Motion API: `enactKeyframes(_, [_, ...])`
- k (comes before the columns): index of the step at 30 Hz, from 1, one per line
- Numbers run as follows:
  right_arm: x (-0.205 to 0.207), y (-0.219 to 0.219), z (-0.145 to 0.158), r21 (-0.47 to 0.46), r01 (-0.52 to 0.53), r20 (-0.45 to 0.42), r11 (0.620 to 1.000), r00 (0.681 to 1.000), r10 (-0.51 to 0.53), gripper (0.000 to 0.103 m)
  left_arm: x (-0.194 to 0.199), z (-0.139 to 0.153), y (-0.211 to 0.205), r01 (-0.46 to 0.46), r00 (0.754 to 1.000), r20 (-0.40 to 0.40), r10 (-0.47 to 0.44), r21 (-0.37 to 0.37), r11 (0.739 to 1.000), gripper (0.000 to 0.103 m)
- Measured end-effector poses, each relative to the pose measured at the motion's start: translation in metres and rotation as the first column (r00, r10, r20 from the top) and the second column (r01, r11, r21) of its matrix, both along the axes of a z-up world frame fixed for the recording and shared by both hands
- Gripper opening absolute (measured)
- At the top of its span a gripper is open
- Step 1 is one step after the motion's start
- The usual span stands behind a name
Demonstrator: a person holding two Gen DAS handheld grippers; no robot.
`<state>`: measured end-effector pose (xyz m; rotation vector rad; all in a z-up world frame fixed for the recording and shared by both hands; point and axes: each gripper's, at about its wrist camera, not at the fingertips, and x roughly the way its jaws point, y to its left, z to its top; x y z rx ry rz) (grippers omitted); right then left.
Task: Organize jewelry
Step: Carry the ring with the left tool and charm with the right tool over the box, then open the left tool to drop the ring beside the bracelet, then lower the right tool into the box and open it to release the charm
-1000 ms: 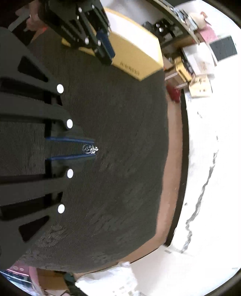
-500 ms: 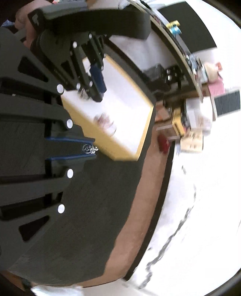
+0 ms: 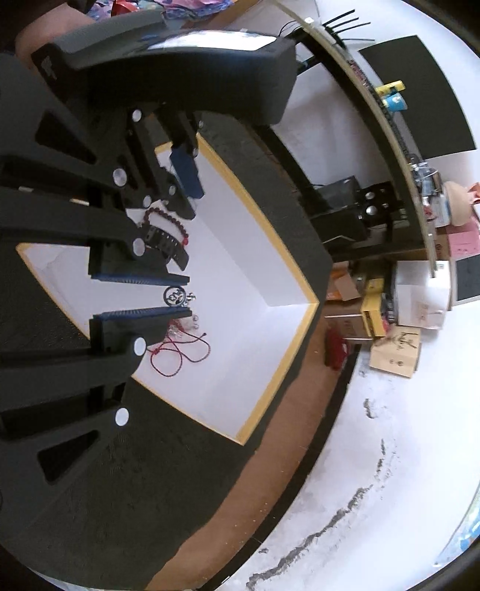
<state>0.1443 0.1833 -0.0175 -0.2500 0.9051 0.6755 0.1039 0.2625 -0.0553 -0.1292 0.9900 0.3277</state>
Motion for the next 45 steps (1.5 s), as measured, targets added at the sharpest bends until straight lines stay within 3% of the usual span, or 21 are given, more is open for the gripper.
enactKeyframes(10, [0.016,0.0,-0.028,-0.013,0.021,-0.053,1.0,0.998,-0.022,0.012,0.013,-0.026,0.01,-0.031,0.998,-0.053,0.03,-0.012,0.999,0.02])
enactKeyframes(38, [0.018,-0.002,-0.017,0.02,0.015,-0.047,1.0,0.999,-0.014,0.012,0.019,-0.03,0.023,-0.054,0.995,-0.084,0.053,-0.003,0.999,0.021])
enactKeyframes(39, [0.018,-0.003,-0.017,0.02,0.015,-0.047,1.0,0.999,-0.014,0.012,0.018,-0.03,0.023,-0.05,0.995,-0.088,0.05,-0.001,0.999,0.023])
enactKeyframes(41, [0.018,-0.002,-0.016,0.02,0.016,-0.046,1.0,0.999,-0.015,0.012,0.017,-0.03,0.023,-0.048,0.995,-0.085,0.047,-0.001,0.999,0.044])
enactKeyframes(42, [0.019,-0.003,-0.016,0.021,0.017,-0.046,1.0,0.999,-0.016,0.012,0.016,-0.029,0.024,-0.054,0.995,-0.079,0.054,-0.003,0.999,0.068])
enactKeyframes(43, [0.019,-0.003,-0.016,0.022,0.017,-0.046,1.0,0.999,-0.016,0.012,0.014,-0.027,0.024,-0.06,0.996,-0.07,0.059,-0.004,0.998,0.076])
enactKeyframes(45, [0.018,-0.004,-0.014,0.025,0.018,-0.045,1.0,0.999,-0.017,0.012,0.013,-0.025,0.024,-0.06,0.996,-0.062,0.06,-0.003,0.998,0.076])
